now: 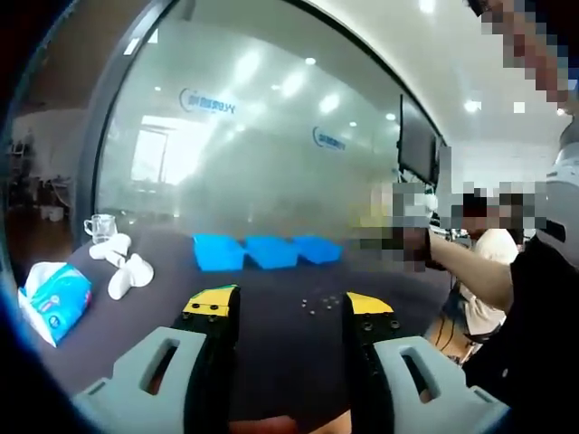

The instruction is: Sort the screws, nuts, and washers into the corresponding bins

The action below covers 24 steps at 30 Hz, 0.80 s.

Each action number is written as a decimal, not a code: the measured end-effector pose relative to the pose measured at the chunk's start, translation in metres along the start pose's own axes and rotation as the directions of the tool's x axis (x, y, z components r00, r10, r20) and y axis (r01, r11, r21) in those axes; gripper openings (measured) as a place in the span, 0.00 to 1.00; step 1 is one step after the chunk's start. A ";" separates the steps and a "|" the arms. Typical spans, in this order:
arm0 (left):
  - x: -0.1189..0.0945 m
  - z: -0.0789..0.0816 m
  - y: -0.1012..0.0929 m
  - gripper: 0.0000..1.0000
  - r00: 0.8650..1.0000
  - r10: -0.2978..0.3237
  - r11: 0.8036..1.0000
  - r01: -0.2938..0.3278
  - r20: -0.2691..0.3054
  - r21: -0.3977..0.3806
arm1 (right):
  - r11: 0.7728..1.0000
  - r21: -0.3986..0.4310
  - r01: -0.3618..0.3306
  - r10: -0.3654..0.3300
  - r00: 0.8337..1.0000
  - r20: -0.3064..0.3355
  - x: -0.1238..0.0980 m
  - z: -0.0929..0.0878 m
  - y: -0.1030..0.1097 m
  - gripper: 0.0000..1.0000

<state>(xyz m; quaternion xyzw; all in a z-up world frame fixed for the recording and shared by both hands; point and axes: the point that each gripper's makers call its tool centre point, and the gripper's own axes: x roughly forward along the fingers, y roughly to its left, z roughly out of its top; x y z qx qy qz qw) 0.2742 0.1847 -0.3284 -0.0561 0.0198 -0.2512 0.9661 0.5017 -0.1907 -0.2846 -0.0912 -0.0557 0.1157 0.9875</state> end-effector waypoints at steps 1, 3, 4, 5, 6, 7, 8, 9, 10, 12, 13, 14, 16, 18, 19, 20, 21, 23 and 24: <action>0.000 0.000 0.000 0.45 1.000 0.001 1.000 -0.001 0.000 -0.001 | 1.000 -0.002 0.001 -0.001 1.000 -0.002 0.006 0.000 -0.001 0.00; -0.001 0.000 0.001 0.45 1.000 0.004 1.000 -0.004 0.000 -0.002 | 1.000 0.008 0.000 0.000 1.000 -0.005 0.016 0.001 -0.004 0.00; -0.001 0.000 0.002 0.45 1.000 0.007 1.000 -0.007 0.000 -0.002 | 1.000 0.011 0.000 0.000 1.000 -0.004 0.020 0.001 -0.004 0.00; -0.002 0.000 0.003 0.45 1.000 0.009 1.000 -0.009 0.000 -0.003 | 1.000 0.012 0.003 -0.003 1.000 -0.005 0.025 0.001 -0.006 0.00; -0.002 -0.001 0.004 0.45 1.000 0.012 1.000 -0.012 -0.001 -0.004 | 1.000 0.010 0.008 -0.007 1.000 -0.007 0.030 0.001 -0.007 0.00; -0.002 -0.001 0.005 0.45 1.000 0.014 1.000 -0.014 -0.001 -0.004 | 1.000 0.007 0.009 -0.009 1.000 -0.010 0.035 0.000 -0.009 0.00; -0.002 -0.001 0.006 0.45 1.000 0.016 1.000 -0.016 -0.002 -0.003 | 1.000 0.008 0.014 -0.014 1.000 -0.017 0.042 -0.001 -0.012 0.00; -0.003 -0.001 0.007 0.45 1.000 0.018 1.000 -0.018 -0.004 -0.002 | 1.000 0.014 0.016 -0.016 1.000 -0.022 0.048 -0.003 -0.014 0.00; -0.003 -0.001 0.007 0.45 1.000 0.019 1.000 -0.019 -0.005 -0.001 | 0.999 0.027 0.020 -0.019 0.999 -0.029 0.054 -0.005 -0.017 0.00; -0.003 0.000 0.007 0.45 1.000 0.019 1.000 -0.019 -0.005 -0.001 | 0.999 0.037 0.033 -0.031 0.999 -0.042 0.066 -0.009 -0.024 0.00; -0.003 0.000 0.007 0.45 1.000 0.019 1.000 -0.019 -0.006 0.002 | 0.998 0.054 0.035 -0.032 0.998 -0.050 0.069 -0.011 -0.024 0.00; -0.004 0.000 0.007 0.45 1.000 0.020 1.000 -0.020 -0.006 0.003 | 0.998 0.055 0.032 -0.029 0.998 -0.054 0.072 -0.013 -0.024 0.00; -0.005 0.003 0.007 0.45 1.000 0.023 1.000 -0.023 -0.004 0.007 | 0.998 0.053 0.044 -0.040 0.996 -0.078 0.078 -0.021 -0.025 0.00; -0.007 0.005 0.008 0.45 1.000 0.027 1.000 -0.027 0.000 0.008 | 0.997 0.058 0.044 -0.039 0.995 -0.088 0.083 -0.025 -0.025 0.00; -0.007 0.005 0.008 0.45 1.000 0.031 0.999 -0.031 0.001 0.009 | 0.997 0.058 0.043 -0.037 0.995 -0.098 0.087 -0.030 -0.025 0.00; -0.008 0.005 0.009 0.45 0.999 0.035 0.999 -0.035 0.001 0.010 | 0.997 0.057 0.054 -0.048 0.993 -0.111 0.089 -0.034 -0.027 0.00; -0.008 0.005 0.009 0.45 0.999 0.036 0.999 -0.036 0.000 0.011 | 0.997 0.043 0.056 -0.051 0.991 -0.121 0.092 -0.037 -0.028 0.00; -0.008 0.006 0.009 0.45 0.999 0.038 0.999 -0.038 -0.001 0.011 | 0.998 0.033 0.057 -0.053 0.991 -0.127 0.097 -0.039 -0.027 0.00; -0.008 0.006 0.009 0.45 0.999 0.037 0.999 -0.037 -0.001 0.012 | 0.998 0.030 0.056 -0.052 0.990 -0.129 0.099 -0.039 -0.026 0.00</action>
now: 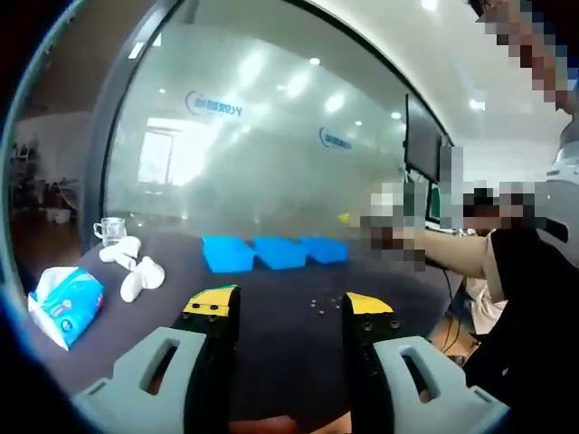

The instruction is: Sort the screws, nuts, and washers into the corresponding bins

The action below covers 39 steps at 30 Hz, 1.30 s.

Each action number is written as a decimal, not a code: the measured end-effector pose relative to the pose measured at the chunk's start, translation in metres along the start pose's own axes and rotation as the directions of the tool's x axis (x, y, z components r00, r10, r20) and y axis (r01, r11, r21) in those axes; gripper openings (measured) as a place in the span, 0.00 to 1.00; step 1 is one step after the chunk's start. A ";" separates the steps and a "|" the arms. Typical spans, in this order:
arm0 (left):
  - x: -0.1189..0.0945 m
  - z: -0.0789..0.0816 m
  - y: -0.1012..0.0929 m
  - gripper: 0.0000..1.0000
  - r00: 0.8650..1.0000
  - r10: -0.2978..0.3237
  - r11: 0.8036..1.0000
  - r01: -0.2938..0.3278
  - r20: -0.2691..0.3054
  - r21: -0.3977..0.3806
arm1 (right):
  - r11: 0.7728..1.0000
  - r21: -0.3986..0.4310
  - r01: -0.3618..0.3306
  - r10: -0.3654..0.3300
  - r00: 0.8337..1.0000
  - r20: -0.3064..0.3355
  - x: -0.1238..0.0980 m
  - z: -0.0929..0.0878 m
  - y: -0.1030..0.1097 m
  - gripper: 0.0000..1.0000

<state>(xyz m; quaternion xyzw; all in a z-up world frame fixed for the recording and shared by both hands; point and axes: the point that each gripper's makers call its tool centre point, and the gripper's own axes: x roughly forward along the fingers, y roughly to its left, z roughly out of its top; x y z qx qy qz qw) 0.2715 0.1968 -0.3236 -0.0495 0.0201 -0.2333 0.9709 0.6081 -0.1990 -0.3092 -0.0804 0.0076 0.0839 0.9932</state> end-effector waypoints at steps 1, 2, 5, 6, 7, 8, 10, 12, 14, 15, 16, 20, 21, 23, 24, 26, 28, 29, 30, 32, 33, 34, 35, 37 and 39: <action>0.000 0.000 0.000 0.45 1.000 0.000 1.000 0.000 -0.001 0.001 | 1.000 -0.003 0.000 0.000 1.000 0.000 0.001 0.000 0.001 0.00; 0.000 0.000 0.000 0.45 1.000 -0.001 1.000 0.001 -0.001 0.002 | 1.000 -0.010 0.001 -0.001 1.000 -0.001 0.003 0.000 0.002 0.00; 0.003 0.001 -0.001 0.45 1.000 -0.002 1.000 0.002 -0.003 0.004 | 1.000 -0.006 0.000 0.000 1.000 -0.012 0.011 -0.002 0.003 0.00; 0.003 0.001 -0.001 0.45 1.000 -0.004 1.000 0.004 -0.005 0.005 | 1.000 -0.015 0.005 -0.006 1.000 -0.017 0.013 -0.003 0.003 0.00; 0.004 0.000 -0.002 0.45 1.000 -0.006 1.000 0.006 -0.007 0.006 | 1.000 -0.015 0.007 -0.008 1.000 -0.021 0.015 -0.005 0.002 0.00; 0.005 0.000 -0.002 0.45 1.000 -0.008 1.000 0.008 -0.007 0.005 | 1.000 -0.012 0.004 -0.005 1.000 -0.029 0.017 -0.007 0.002 0.00; 0.006 -0.001 -0.003 0.45 1.000 -0.010 1.000 0.010 -0.008 0.002 | 1.000 -0.019 0.006 -0.007 0.999 -0.038 0.020 -0.011 0.001 0.00; 0.006 -0.001 -0.004 0.45 1.000 -0.013 1.000 0.013 -0.010 0.004 | 1.000 -0.020 0.006 -0.007 0.999 -0.042 0.021 -0.014 0.000 0.00; 0.006 -0.001 -0.004 0.45 1.000 -0.013 1.000 0.013 -0.012 0.002 | 1.000 -0.015 0.002 -0.003 0.999 -0.049 0.021 -0.018 0.001 0.00; 0.006 -0.002 -0.003 0.45 1.000 -0.012 1.000 0.012 -0.014 0.003 | 1.000 -0.015 0.000 0.000 0.999 -0.050 0.021 -0.019 0.002 0.00; 0.007 -0.002 -0.003 0.45 1.000 -0.011 1.000 0.011 -0.017 0.003 | 1.000 -0.013 0.000 -0.001 0.999 -0.051 0.021 -0.020 0.002 0.00; 0.008 -0.003 -0.003 0.45 1.000 -0.009 1.000 0.009 -0.019 0.002 | 1.000 -0.004 0.020 -0.020 0.999 -0.038 0.018 -0.018 0.001 0.14; 0.008 -0.003 -0.003 0.45 1.000 -0.008 1.000 0.008 -0.019 0.003 | 1.000 -0.002 0.016 -0.016 0.999 -0.034 0.017 -0.017 0.002 0.22; 0.008 -0.004 -0.002 0.45 1.000 -0.008 1.000 0.007 -0.020 -0.002 | 1.000 0.000 -0.001 0.001 1.000 -0.018 0.014 -0.015 0.007 0.27; 0.008 -0.005 -0.002 0.45 1.000 -0.007 1.000 0.007 -0.023 -0.002 | 1.000 -0.005 -0.003 0.003 1.000 -0.016 0.012 -0.014 0.008 0.26; 0.009 -0.006 -0.003 0.45 1.000 -0.007 1.000 0.007 -0.026 -0.001 | 1.000 -0.010 -0.006 0.006 1.000 -0.011 0.008 -0.013 0.010 0.27; 0.009 -0.007 -0.003 0.45 1.000 -0.009 1.000 0.008 -0.026 -0.004 | 1.000 -0.004 -0.014 0.014 1.000 -0.008 0.005 -0.014 0.010 0.27; 0.010 -0.006 -0.004 0.45 1.000 -0.009 1.000 0.009 -0.025 -0.003 | 1.000 -0.001 -0.019 0.019 1.000 -0.006 0.003 -0.014 0.011 0.27; 0.010 -0.006 -0.004 0.45 1.000 -0.009 1.000 0.009 -0.025 -0.002 | 1.000 0.003 -0.027 0.027 1.000 -0.004 0.000 -0.014 0.013 0.27; 0.010 -0.005 -0.004 0.45 1.000 -0.011 1.000 0.011 -0.021 -0.002 | 0.998 -0.007 -0.055 0.055 0.998 0.012 -0.010 -0.012 0.021 0.27; 0.010 -0.005 -0.004 0.45 1.000 -0.011 1.000 0.011 -0.019 -0.003 | 0.998 -0.011 -0.067 0.067 0.998 0.017 -0.017 -0.011 0.025 0.27; 0.009 -0.005 -0.004 0.45 1.000 -0.011 1.000 0.011 -0.019 -0.004 | 0.997 -0.009 -0.076 0.077 0.997 0.029 -0.024 -0.009 0.028 0.27; 0.009 -0.006 -0.004 0.45 1.000 -0.010 1.000 0.010 -0.019 -0.004 | 0.996 -0.008 -0.086 0.086 0.996 0.038 -0.031 -0.008 0.031 0.27; 0.010 -0.007 -0.003 0.45 1.000 -0.010 1.000 0.010 -0.021 -0.007 | 0.995 -0.006 -0.101 0.101 0.993 0.064 -0.045 -0.004 0.036 0.26; 0.011 -0.007 -0.003 0.45 1.000 -0.013 1.000 0.013 -0.019 -0.009 | 0.994 -0.004 -0.110 0.109 0.990 0.090 -0.061 0.001 0.041 0.26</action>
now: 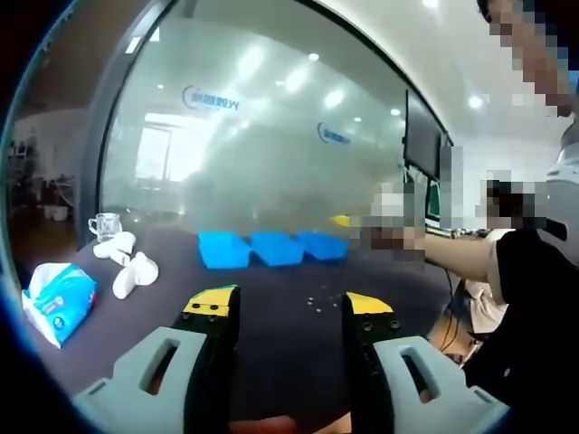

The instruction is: Sort the screws, nuts, and washers into the corresponding bins

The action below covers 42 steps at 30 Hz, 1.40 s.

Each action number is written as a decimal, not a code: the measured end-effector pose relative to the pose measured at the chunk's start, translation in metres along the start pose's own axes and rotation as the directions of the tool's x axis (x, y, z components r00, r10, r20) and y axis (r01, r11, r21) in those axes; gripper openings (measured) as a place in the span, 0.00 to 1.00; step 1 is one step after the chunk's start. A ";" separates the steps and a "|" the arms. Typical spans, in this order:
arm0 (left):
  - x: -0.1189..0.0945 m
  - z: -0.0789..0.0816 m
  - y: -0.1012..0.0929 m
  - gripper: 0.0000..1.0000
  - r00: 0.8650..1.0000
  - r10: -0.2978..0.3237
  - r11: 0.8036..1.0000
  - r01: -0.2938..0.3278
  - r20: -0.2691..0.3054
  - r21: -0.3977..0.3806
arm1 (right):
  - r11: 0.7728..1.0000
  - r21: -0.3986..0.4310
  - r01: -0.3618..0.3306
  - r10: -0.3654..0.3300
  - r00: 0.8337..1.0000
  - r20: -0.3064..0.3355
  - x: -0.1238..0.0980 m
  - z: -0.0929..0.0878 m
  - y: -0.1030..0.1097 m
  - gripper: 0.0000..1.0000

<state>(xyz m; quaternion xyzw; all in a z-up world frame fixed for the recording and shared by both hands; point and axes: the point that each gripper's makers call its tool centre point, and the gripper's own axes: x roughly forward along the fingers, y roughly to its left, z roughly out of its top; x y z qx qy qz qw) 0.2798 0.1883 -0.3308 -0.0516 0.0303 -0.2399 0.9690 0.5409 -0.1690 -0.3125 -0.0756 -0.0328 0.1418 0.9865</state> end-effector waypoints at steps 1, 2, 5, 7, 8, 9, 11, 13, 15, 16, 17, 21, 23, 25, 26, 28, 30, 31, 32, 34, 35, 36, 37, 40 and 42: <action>0.001 0.000 0.000 0.45 1.000 -0.001 1.000 0.001 0.001 -0.001 | 1.000 -0.015 -0.014 0.014 1.000 0.016 -0.007 0.004 0.005 0.26; 0.002 0.000 -0.001 0.45 1.000 -0.005 1.000 0.005 0.002 -0.002 | 1.000 -0.018 -0.020 0.021 0.999 0.026 0.003 0.004 0.001 0.26; 0.005 -0.001 -0.005 0.45 1.000 -0.016 1.000 0.016 0.002 -0.002 | 0.999 0.003 -0.043 0.043 0.997 0.060 -0.014 0.012 0.010 0.26; 0.006 -0.001 -0.007 0.45 1.000 -0.024 1.000 0.024 0.003 0.000 | 0.998 0.007 -0.056 0.055 0.996 0.072 -0.031 0.015 0.018 0.26; 0.007 -0.001 -0.007 0.45 1.000 -0.027 1.000 0.027 0.004 0.000 | 0.998 0.016 -0.063 0.061 0.994 0.087 -0.039 0.018 0.022 0.26; 0.008 -0.001 -0.008 0.45 1.000 -0.029 1.000 0.029 0.003 0.000 | 0.998 0.018 -0.067 0.065 0.994 0.093 -0.047 0.019 0.024 0.26; 0.010 -0.001 -0.010 0.45 0.999 -0.034 0.999 0.034 0.002 0.002 | 0.997 0.026 -0.075 0.072 0.991 0.113 -0.064 0.023 0.030 0.26; 0.011 -0.002 -0.011 0.45 0.999 -0.038 0.999 0.038 0.002 0.002 | 0.996 0.019 -0.082 0.079 0.989 0.125 -0.081 0.023 0.036 0.26; 0.011 -0.002 -0.012 0.45 0.999 -0.042 0.999 0.042 0.003 0.007 | 0.995 0.027 -0.092 0.087 0.987 0.138 -0.093 0.023 0.039 0.26; 0.012 -0.002 -0.013 0.45 0.999 -0.044 0.999 0.044 0.003 0.007 | 0.995 0.031 -0.094 0.089 0.986 0.139 -0.098 0.021 0.039 0.26; 0.012 -0.002 -0.013 0.45 0.999 -0.046 0.999 0.046 0.003 0.006 | 0.995 0.034 -0.098 0.092 0.986 0.138 -0.103 0.019 0.040 0.26; 0.013 -0.002 -0.015 0.45 0.999 -0.052 0.999 0.052 0.002 0.005 | 0.994 -0.015 -0.105 0.106 0.985 0.134 -0.127 0.009 0.044 0.26; 0.014 -0.004 -0.016 0.45 0.999 -0.054 0.999 0.054 -0.001 0.003 | 0.992 0.017 -0.122 0.119 0.985 0.122 -0.138 0.002 0.047 0.26; 0.016 -0.007 -0.018 0.45 0.998 -0.058 0.998 0.058 -0.007 0.001 | 0.992 0.007 -0.129 0.127 0.986 0.111 -0.151 -0.004 0.049 0.26; 0.016 -0.008 -0.018 0.45 0.998 -0.059 0.998 0.059 -0.009 0.002 | 0.991 0.012 -0.134 0.132 0.986 0.106 -0.157 -0.007 0.050 0.26; 0.016 -0.009 -0.019 0.45 0.998 -0.062 0.998 0.062 -0.012 0.001 | 0.990 0.031 -0.140 0.137 0.986 0.097 -0.166 -0.012 0.051 0.26; 0.017 -0.010 -0.019 0.45 0.998 -0.062 0.998 0.062 -0.014 0.003 | 0.989 0.035 -0.142 0.139 0.986 0.088 -0.176 -0.018 0.051 0.26; 0.017 -0.010 -0.019 0.45 0.998 -0.063 0.998 0.063 -0.014 0.004 | 0.988 0.035 -0.149 0.146 0.985 0.088 -0.180 -0.020 0.052 0.26; 0.017 -0.011 -0.019 0.45 0.998 -0.064 0.998 0.064 -0.014 0.003 | 0.987 0.040 -0.152 0.149 0.985 0.087 -0.185 -0.022 0.052 0.26; 0.017 -0.011 -0.020 0.45 0.998 -0.065 0.998 0.065 -0.014 0.001 | 0.987 0.055 -0.149 0.144 0.986 0.084 -0.191 -0.025 0.052 0.25; 0.018 -0.012 -0.020 0.45 0.998 -0.066 0.998 0.066 -0.016 0.001 | 0.987 0.057 -0.148 0.143 0.986 0.083 -0.192 -0.025 0.051 0.25; 0.018 -0.012 -0.020 0.45 0.998 -0.068 0.998 0.068 -0.017 0.001 | 0.987 0.059 -0.147 0.142 0.986 0.085 -0.194 -0.025 0.051 0.25; 0.018 -0.012 -0.021 0.45 0.997 -0.071 0.997 0.071 -0.018 0.001 | 0.987 0.060 -0.148 0.143 0.986 0.086 -0.194 -0.024 0.051 0.25; 0.020 -0.012 -0.022 0.45 0.997 -0.079 0.997 0.079 -0.022 0.007 | 0.984 0.055 -0.169 0.164 0.983 0.085 -0.194 -0.023 0.056 0.25; 0.021 -0.012 -0.023 0.45 0.996 -0.085 0.996 0.086 -0.023 0.010 | 0.979 0.041 -0.200 0.197 0.978 0.066 -0.192 -0.025 0.061 0.25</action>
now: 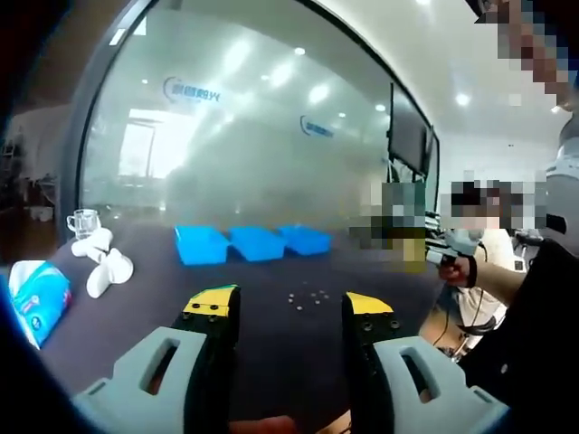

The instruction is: Sort the screws, nuts, and washers into the corresponding bins

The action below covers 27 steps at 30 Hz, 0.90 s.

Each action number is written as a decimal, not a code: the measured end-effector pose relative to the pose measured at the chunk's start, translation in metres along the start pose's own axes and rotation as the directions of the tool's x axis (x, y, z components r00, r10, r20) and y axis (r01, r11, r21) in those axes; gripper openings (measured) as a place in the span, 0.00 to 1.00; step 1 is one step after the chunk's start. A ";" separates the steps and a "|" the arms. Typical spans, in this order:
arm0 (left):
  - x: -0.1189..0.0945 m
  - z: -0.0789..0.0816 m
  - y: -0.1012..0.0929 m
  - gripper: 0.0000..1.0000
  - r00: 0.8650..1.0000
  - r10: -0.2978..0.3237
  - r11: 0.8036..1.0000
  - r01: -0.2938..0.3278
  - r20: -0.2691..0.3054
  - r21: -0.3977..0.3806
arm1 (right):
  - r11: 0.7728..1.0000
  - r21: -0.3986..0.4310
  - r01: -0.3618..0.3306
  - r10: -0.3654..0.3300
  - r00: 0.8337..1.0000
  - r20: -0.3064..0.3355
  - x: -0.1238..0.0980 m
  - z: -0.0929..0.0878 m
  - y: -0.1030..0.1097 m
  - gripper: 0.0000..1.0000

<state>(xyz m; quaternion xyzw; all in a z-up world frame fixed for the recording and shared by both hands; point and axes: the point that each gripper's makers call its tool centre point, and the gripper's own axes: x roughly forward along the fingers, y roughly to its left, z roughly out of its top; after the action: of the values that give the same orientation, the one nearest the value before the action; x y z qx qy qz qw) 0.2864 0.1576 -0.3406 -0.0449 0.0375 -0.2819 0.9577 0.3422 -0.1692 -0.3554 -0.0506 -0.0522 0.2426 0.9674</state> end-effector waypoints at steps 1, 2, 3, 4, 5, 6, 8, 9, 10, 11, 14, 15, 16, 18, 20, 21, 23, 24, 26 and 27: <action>0.000 0.000 0.000 0.45 1.000 -0.005 1.000 0.005 -0.001 0.000 | 0.999 -0.004 -0.044 0.043 0.998 -0.037 0.001 -0.006 0.007 0.25; 0.001 0.000 -0.001 0.45 1.000 -0.010 1.000 0.010 -0.003 0.001 | 0.998 -0.006 -0.063 0.063 0.996 -0.059 0.002 -0.010 0.011 0.25; 0.000 -0.001 -0.001 0.45 1.000 -0.012 1.000 0.012 -0.005 0.003 | 0.997 -0.007 -0.075 0.075 0.995 -0.072 0.003 -0.012 0.013 0.25; 0.000 -0.001 -0.001 0.45 1.000 -0.014 1.000 0.014 -0.005 0.004 | 0.995 -0.012 -0.096 0.094 0.992 -0.089 0.003 -0.015 0.018 0.25; 0.000 -0.002 -0.001 0.45 1.000 -0.016 1.000 0.016 -0.006 0.004 | 0.994 -0.016 -0.112 0.110 0.989 -0.103 0.003 -0.018 0.021 0.25; 0.000 -0.002 -0.002 0.45 1.000 -0.017 1.000 0.017 -0.005 0.003 | 0.991 -0.026 -0.131 0.127 0.986 -0.109 0.003 -0.019 0.025 0.25; -0.001 -0.003 -0.003 0.45 1.000 -0.020 1.000 0.020 -0.006 0.002 | 0.986 -0.035 -0.166 0.160 0.980 -0.121 0.003 -0.021 0.033 0.25; -0.001 -0.003 -0.003 0.45 1.000 -0.023 1.000 0.023 -0.006 0.002 | 0.978 -0.037 -0.207 0.201 0.971 -0.130 0.002 -0.023 0.041 0.26; -0.002 -0.004 -0.004 0.45 1.000 -0.027 1.000 0.027 -0.007 0.000 | 0.969 -0.038 -0.243 0.235 0.961 -0.145 0.001 -0.025 0.048 0.26; -0.002 -0.004 -0.004 0.45 1.000 -0.030 1.000 0.030 -0.007 0.000 | 0.961 -0.038 -0.272 0.263 0.952 -0.157 0.001 -0.027 0.054 0.26; -0.002 -0.005 -0.005 0.45 0.999 -0.036 0.999 0.036 -0.011 0.001 | 0.950 -0.035 -0.309 0.297 0.936 -0.189 0.001 -0.033 0.061 0.26; -0.003 -0.006 -0.005 0.45 0.999 -0.039 0.999 0.039 -0.013 0.004 | 0.948 -0.021 -0.319 0.308 0.929 -0.204 0.001 -0.035 0.063 0.26; -0.004 -0.005 -0.005 0.45 0.999 -0.042 0.999 0.042 -0.013 0.005 | 0.948 -0.010 -0.319 0.310 0.927 -0.213 0.001 -0.035 0.062 0.26; -0.004 -0.005 -0.005 0.45 0.999 -0.044 0.999 0.045 -0.015 0.009 | 0.949 -0.004 -0.316 0.307 0.925 -0.223 0.002 -0.034 0.061 0.28; -0.005 -0.005 -0.005 0.45 0.999 -0.044 0.999 0.044 -0.017 0.012 | 0.950 -0.004 -0.312 0.303 0.925 -0.227 0.002 -0.033 0.059 0.31; -0.006 -0.005 -0.005 0.45 0.999 -0.045 0.999 0.045 -0.019 0.013 | 0.949 -0.006 -0.316 0.306 0.924 -0.230 0.002 -0.032 0.059 0.32; -0.006 -0.007 -0.005 0.45 0.998 -0.048 0.999 0.048 -0.033 0.019 | 0.948 -0.016 -0.319 0.307 0.923 -0.233 0.002 -0.030 0.058 0.32; -0.006 -0.008 -0.004 0.45 0.998 -0.047 0.999 0.047 -0.036 0.023 | 0.947 -0.021 -0.320 0.306 0.922 -0.235 0.002 -0.029 0.058 0.32; -0.006 -0.009 -0.005 0.45 0.998 -0.052 0.998 0.053 -0.041 0.020 | 0.947 -0.023 -0.321 0.306 0.921 -0.242 0.002 -0.028 0.057 0.34; -0.006 -0.009 -0.005 0.45 0.998 -0.054 0.998 0.055 -0.043 0.021 | 0.946 -0.026 -0.323 0.307 0.919 -0.247 0.002 -0.027 0.057 0.35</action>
<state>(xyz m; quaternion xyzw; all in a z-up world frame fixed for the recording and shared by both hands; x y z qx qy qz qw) 0.2782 0.1557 -0.3486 -0.0293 0.0535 -0.3091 0.9491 0.3208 -0.1201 -0.3894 -0.1191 0.0657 0.3852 0.9128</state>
